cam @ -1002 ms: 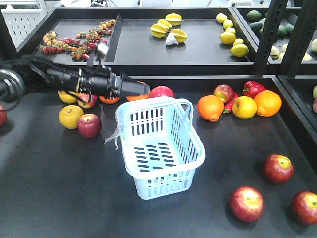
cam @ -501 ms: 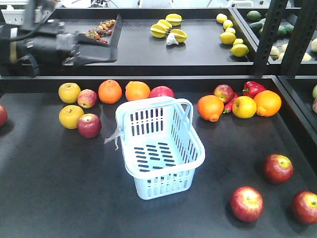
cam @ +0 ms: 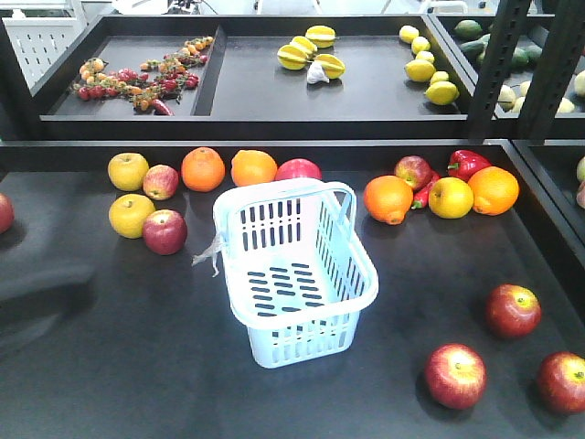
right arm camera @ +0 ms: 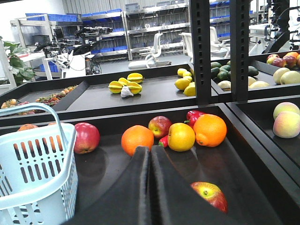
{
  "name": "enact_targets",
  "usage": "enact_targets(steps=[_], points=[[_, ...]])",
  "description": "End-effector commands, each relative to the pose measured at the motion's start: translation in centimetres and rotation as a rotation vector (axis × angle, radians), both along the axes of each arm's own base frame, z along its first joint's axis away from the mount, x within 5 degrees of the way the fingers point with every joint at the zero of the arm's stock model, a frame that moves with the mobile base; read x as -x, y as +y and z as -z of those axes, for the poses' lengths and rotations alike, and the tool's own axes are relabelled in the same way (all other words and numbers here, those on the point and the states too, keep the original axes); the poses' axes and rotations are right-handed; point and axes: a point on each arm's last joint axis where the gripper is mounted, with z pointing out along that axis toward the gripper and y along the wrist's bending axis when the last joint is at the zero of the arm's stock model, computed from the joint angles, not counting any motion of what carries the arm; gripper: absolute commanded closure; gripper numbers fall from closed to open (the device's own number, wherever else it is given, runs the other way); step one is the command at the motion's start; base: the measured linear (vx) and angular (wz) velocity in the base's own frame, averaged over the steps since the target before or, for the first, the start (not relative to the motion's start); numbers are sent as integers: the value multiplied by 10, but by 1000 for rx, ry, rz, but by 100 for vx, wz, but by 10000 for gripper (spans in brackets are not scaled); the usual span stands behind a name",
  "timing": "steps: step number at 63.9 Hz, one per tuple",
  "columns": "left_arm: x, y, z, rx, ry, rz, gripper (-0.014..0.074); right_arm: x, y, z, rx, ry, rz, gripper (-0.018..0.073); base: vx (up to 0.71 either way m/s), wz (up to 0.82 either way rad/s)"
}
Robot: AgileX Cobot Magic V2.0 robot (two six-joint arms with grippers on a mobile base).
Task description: Pick three apples into basket with both arms
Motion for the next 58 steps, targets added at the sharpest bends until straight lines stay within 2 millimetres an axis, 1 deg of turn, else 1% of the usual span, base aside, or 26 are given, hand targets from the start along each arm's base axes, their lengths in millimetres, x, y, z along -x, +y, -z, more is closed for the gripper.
enact_targets(steps=[1,2,3,7,9,14,18,22,27,31,36,44,48,52,55,58], points=[[27,8,9,32,-134,-198,604,0,0,-2,19,-65,3,564,0,0],[29,10,16,40,-142,-239,604,0,0,-2,19,-65,3,564,0,0],[36,12,22,50,-158,-267,604,0,0,-2,19,-65,3,564,0,0],[49,19,37,114,-179,-384,604,0,0,-2,19,-65,3,564,0,0],[56,22,48,154,-185,-437,604,0,0,-2,19,-65,3,564,0,0],[70,27,75,209,-221,-504,604,0,0,-2,19,-65,3,564,0,0],[76,28,93,220,-250,-523,604,0,0,-2,19,-65,3,564,0,0],[70,27,108,202,-192,-506,604,0,0,-2,19,-65,3,564,0,0],[60,27,120,173,-120,-505,604,0,0,-2,19,-65,3,564,0,0],[54,30,126,127,-143,-550,604,0,0,-2,19,-65,3,564,0,0],[47,39,128,90,-187,-659,604,0,0,-2,19,-65,3,564,0,-1],[42,50,130,46,-243,-783,604,0,0,-2,19,-65,3,564,0,0],[40,54,138,8,-252,-823,604,0,0,-2,19,-65,3,564,0,0],[37,57,149,-26,-240,-852,604,0,0,-2,19,-65,3,564,0,0],[35,60,158,-33,-217,-888,604,0,0,-2,19,-65,3,564,0,0],[34,63,162,-35,-208,-918,604,0,0,-2,19,-65,3,564,0,0]])
